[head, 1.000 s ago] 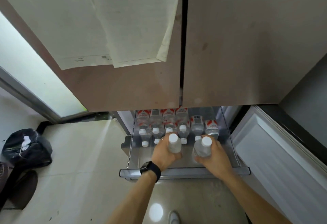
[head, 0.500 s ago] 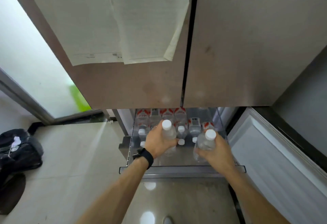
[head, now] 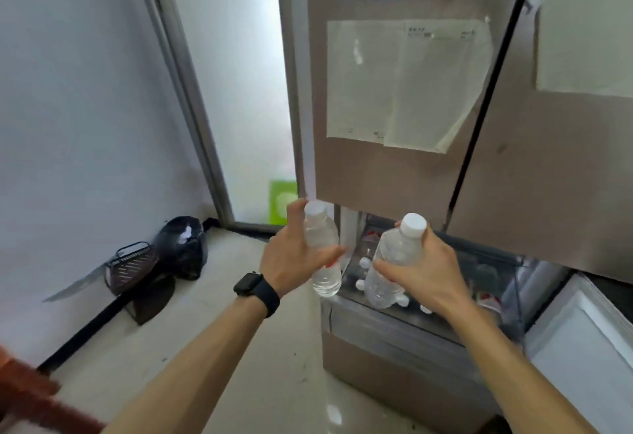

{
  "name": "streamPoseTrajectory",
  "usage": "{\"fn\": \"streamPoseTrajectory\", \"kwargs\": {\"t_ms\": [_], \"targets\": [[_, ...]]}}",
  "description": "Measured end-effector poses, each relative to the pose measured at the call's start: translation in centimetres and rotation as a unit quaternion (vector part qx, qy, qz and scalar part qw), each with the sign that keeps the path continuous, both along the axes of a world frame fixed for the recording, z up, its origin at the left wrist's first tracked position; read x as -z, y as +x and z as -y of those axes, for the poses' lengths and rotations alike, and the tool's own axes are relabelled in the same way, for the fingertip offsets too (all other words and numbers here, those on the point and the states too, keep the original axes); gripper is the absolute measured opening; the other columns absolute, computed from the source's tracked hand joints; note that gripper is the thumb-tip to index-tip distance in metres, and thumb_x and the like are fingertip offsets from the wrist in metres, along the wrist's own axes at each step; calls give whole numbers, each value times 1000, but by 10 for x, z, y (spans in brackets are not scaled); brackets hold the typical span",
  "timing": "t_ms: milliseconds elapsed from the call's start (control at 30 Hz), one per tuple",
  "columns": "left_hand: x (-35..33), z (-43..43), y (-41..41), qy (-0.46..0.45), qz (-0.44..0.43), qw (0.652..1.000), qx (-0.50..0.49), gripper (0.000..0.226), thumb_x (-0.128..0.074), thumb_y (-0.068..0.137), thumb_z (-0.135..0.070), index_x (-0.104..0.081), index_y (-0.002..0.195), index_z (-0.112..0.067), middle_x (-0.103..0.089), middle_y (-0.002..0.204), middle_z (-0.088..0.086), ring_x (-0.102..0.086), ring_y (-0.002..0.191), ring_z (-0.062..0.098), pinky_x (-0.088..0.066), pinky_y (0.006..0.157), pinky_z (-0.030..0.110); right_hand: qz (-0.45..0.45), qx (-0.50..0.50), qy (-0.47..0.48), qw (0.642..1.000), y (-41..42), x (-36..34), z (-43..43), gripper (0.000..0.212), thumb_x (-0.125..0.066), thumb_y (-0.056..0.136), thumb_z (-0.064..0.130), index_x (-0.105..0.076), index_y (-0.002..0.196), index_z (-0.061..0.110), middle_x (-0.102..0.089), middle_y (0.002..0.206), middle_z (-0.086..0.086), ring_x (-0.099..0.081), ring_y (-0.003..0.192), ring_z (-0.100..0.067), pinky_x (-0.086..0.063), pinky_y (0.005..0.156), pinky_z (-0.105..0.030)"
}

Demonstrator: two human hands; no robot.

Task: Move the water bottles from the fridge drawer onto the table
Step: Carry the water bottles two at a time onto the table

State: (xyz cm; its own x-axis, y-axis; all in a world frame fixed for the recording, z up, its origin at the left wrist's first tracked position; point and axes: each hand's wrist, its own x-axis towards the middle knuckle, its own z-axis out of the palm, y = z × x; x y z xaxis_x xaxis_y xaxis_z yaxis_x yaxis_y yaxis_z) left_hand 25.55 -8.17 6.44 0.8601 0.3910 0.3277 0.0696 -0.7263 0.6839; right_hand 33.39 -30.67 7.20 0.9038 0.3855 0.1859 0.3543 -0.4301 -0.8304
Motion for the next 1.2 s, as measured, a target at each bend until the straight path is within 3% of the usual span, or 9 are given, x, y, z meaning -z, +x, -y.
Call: {"fn": "streamPoseTrajectory", "kwargs": {"t_ms": [133, 233, 333, 433, 633, 833, 967, 1100, 1200], "targets": [[-19, -41, -99, 6, 3, 996, -92, 85, -79, 71, -62, -23, 130, -40, -62, 105, -9, -65, 92, 20, -54, 78, 37, 31, -92, -5, 995, -57, -22, -59, 53, -87, 68, 36, -54, 110, 29, -60, 100, 11, -58, 92, -16, -48, 79, -33], [-27, -69, -182, 16, -19, 985, -173, 77, -78, 71, -64, -25, 123, -44, -63, 102, -7, -65, 90, 25, -56, 78, 43, 57, -157, -19, 986, -109, -30, -107, 54, -85, 69, 40, -50, 108, 27, -58, 97, 9, -53, 87, -15, -42, 69, -26], [-36, -94, -270, 20, -32, 969, -243, 75, -78, 72, -64, -27, 122, -42, -60, 102, -10, -64, 90, 22, -55, 71, 36, 61, -232, -24, 970, -170, -32, -159, 50, -85, 69, 39, -51, 102, 24, -57, 91, 12, -53, 84, -14, -39, 67, -27], [-44, -115, -362, 34, -43, 944, -327, 78, -77, 71, -66, -28, 125, -40, -63, 100, -7, -64, 85, 22, -55, 70, 39, 85, -321, -31, 943, -239, -35, -211, 51, -85, 68, 40, -51, 104, 25, -60, 95, 8, -57, 91, -18, -44, 74, -32], [-54, -159, -554, 22, -59, 888, -456, 79, -73, 67, -75, -26, 123, -46, -65, 94, -11, -68, 74, 18, -59, 69, 42, 111, -464, -23, 879, -399, -44, -318, 56, -82, 68, 47, -49, 109, 28, -59, 99, 13, -57, 93, -13, -47, 74, -26], [-62, -203, -733, 19, -52, 833, -550, 79, -75, 74, -62, -28, 131, -35, -62, 96, -12, -66, 81, 19, -58, 75, 41, 113, -547, -20, 829, -568, -43, -410, 60, -83, 72, 44, -46, 116, 27, -58, 105, 8, -56, 97, -15, -43, 77, -28], [-70, -230, -834, 35, -56, 802, -593, 80, -75, 76, -61, -25, 134, -35, -58, 89, -17, -62, 68, 8, -55, 67, 34, 111, -579, -11, 808, -664, -48, -462, 64, -83, 72, 47, -47, 121, 27, -57, 103, 12, -59, 97, -14, -50, 78, -28], [-77, -259, -911, 45, -49, 775, -628, 79, -75, 77, -60, -27, 133, -35, -58, 92, -13, -63, 75, 16, -56, 70, 37, 103, -608, 1, 787, -738, -53, -510, 67, -80, 67, 54, -45, 120, 32, -59, 104, 16, -62, 96, -12, -58, 80, -34], [-74, -283, -957, 36, -27, 762, -646, 79, -76, 79, -56, -27, 136, -31, -60, 97, -7, -61, 70, 10, -52, 62, 29, 95, -618, 1, 781, -782, -53, -545, 69, -82, 68, 52, -47, 123, 30, -60, 106, 13, -62, 98, -14, -58, 84, -37]]}}
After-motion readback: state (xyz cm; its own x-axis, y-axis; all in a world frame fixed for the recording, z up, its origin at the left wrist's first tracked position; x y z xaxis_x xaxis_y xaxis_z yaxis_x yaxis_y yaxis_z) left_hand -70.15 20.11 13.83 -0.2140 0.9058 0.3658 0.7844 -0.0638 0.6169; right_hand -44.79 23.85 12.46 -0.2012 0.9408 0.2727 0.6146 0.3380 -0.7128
